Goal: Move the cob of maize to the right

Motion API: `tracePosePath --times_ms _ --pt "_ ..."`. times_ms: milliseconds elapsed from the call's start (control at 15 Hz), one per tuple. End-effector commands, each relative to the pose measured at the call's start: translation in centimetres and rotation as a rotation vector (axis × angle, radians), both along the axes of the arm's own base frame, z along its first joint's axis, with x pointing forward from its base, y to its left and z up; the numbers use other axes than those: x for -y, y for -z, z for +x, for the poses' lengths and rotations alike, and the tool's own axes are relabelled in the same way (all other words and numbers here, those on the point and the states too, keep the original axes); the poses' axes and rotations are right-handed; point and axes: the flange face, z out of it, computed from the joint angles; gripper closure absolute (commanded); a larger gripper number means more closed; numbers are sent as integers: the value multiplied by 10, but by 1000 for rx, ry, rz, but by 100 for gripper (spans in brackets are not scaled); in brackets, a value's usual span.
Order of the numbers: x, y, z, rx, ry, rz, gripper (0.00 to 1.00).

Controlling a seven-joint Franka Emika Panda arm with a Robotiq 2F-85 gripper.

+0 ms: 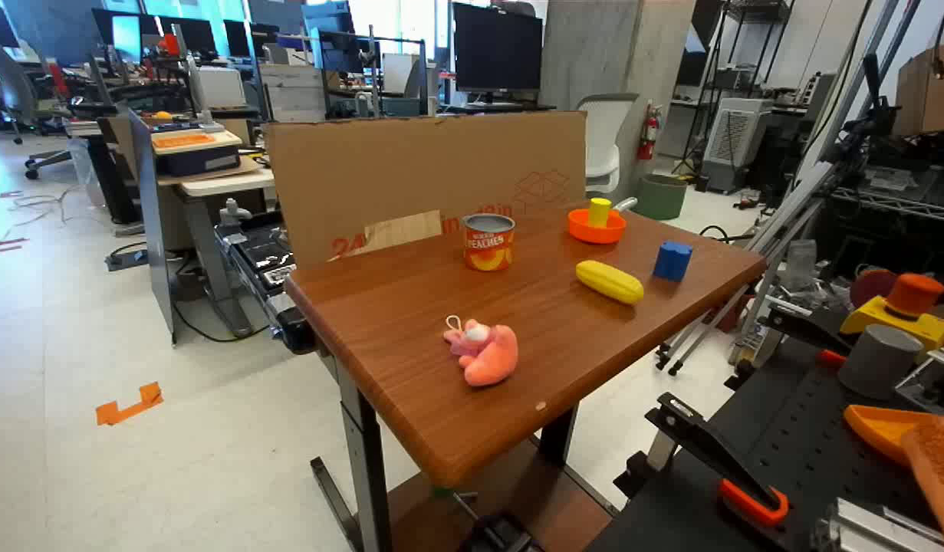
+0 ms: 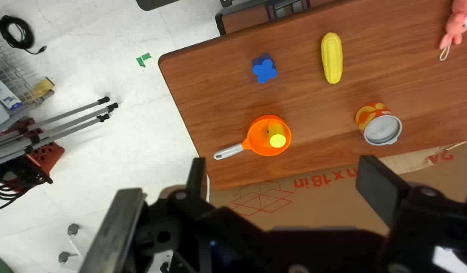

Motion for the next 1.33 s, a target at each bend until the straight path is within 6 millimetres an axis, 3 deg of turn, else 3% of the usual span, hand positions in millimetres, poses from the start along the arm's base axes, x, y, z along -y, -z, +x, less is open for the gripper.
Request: tracePosePath --times_ms 0,533,933,1267 --pt "0 -1 0 0 0 0 0" --pt "0 -1 0 1 0 0 0" --pt "-34 42 59 -4 149 42 0" --pt "-61 107 128 55 263 111 0"
